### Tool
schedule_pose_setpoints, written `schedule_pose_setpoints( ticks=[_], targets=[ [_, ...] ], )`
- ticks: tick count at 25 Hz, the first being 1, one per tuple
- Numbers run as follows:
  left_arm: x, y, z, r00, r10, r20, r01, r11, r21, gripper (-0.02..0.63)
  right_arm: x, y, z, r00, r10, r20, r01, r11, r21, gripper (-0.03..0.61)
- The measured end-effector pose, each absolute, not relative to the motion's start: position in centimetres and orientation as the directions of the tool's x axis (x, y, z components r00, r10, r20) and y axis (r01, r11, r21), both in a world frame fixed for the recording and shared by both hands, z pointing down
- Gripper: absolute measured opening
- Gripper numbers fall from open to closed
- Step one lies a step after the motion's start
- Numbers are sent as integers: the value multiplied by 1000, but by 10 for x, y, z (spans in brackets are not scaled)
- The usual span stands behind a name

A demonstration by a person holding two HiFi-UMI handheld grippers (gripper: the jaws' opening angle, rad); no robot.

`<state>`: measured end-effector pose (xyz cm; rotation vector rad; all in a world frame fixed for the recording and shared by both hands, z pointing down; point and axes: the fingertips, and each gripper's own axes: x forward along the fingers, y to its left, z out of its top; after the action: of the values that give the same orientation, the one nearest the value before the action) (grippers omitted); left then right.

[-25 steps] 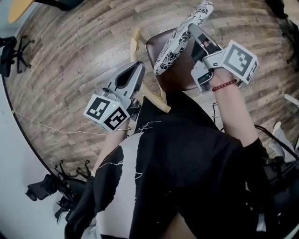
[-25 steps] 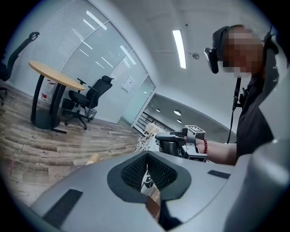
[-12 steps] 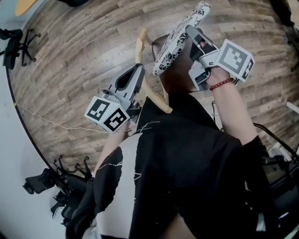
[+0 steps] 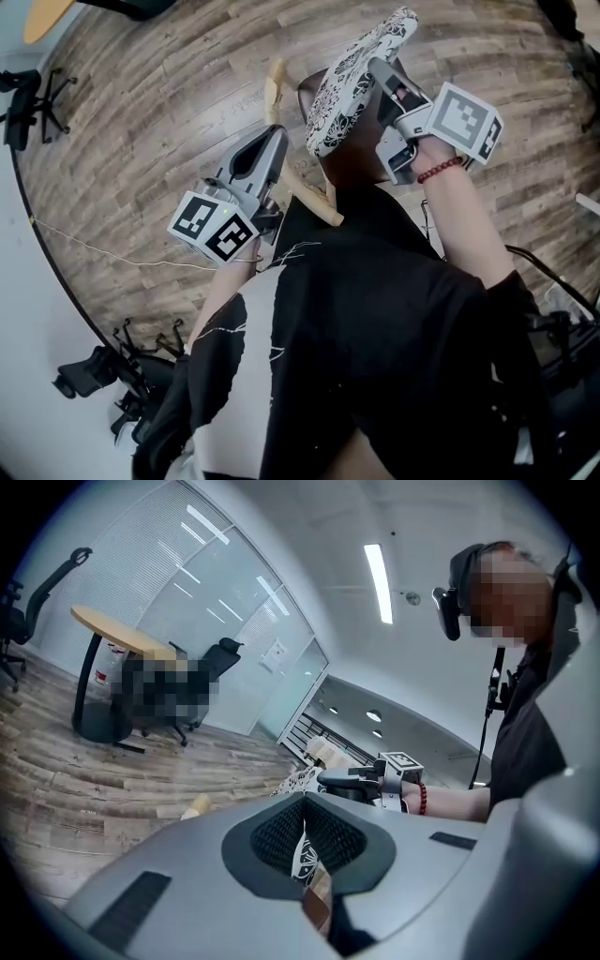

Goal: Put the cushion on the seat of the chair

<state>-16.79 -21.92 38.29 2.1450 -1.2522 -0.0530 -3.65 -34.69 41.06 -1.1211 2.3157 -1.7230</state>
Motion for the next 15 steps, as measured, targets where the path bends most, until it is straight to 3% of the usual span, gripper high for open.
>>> schedule_pose_setpoints(
  ticks=[15],
  targets=[
    [-148,-202,385,592,-755,282,-744,-379,550,14,-22,-319,425,-727,-584,361,-502,93,-860,20]
  ],
)
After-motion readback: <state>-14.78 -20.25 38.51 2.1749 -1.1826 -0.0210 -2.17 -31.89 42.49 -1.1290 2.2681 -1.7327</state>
